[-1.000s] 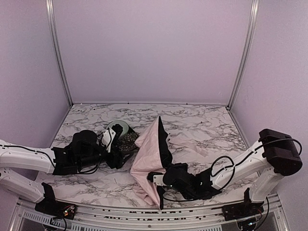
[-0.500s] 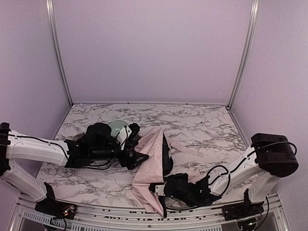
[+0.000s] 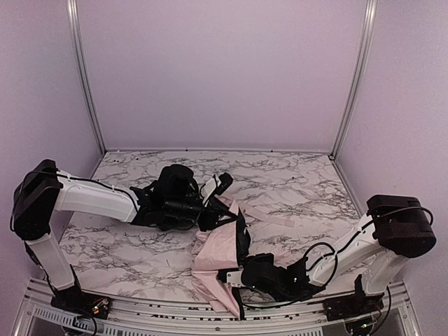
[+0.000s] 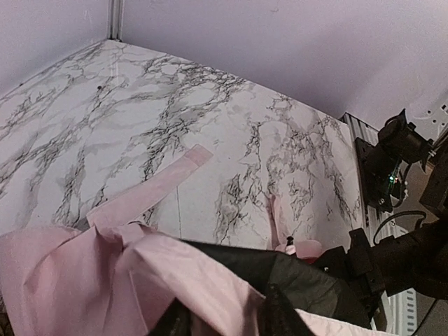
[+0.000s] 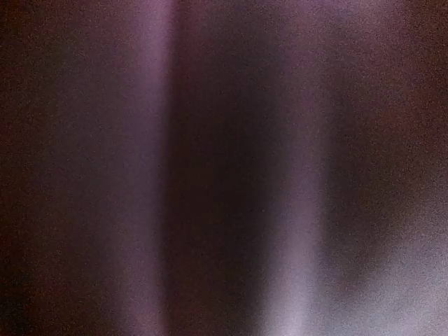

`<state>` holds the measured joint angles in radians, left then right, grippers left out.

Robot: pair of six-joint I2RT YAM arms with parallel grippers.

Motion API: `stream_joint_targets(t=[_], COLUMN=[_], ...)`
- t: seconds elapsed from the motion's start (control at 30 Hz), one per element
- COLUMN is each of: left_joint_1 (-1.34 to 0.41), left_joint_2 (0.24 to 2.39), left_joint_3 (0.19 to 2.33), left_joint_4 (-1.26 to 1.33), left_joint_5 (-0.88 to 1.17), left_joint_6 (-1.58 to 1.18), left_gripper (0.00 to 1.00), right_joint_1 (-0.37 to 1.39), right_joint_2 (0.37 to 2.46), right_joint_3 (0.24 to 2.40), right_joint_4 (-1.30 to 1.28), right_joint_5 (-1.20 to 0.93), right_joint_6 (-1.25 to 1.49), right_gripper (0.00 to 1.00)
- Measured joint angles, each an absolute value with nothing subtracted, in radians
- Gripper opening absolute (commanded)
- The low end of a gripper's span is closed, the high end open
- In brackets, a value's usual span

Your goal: Put away the umbrella

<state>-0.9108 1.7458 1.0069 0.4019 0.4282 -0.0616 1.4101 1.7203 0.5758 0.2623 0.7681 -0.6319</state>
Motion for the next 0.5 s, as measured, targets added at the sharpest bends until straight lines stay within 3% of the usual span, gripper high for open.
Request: stream_joint_targets(t=[0.03,0.17,0.33,0.5], left_joint_1=[-0.923,-0.974,-1.005,-0.999], left_joint_2=[1.745,1.721,1.645,1.591], left_joint_3=[1.007,1.004,0.955,0.896], left_joint_4=[0.398,0.399,0.407,0.41], left_joint_5=[0.439,0.446,0.368,0.268], left_joint_6=[-0.05,0.0,0.059,0.11], left_gripper=[0.0,0.0,0.0,0.0], right_joint_1=[1.41,1.411,1.417,1.418], right_joint_2=[1.716,1.714,1.645,1.525], right_joint_3=[0.573,0.571,0.59,0.617], right_joint_4=[0.266,0.274,0.242,0.097], right_joint_5=[0.765,0.749,0.733,0.659], right_joint_6=[-0.633,-0.633,-0.611,-0.58], right_gripper=[0.07,0.53,0.95,0.97])
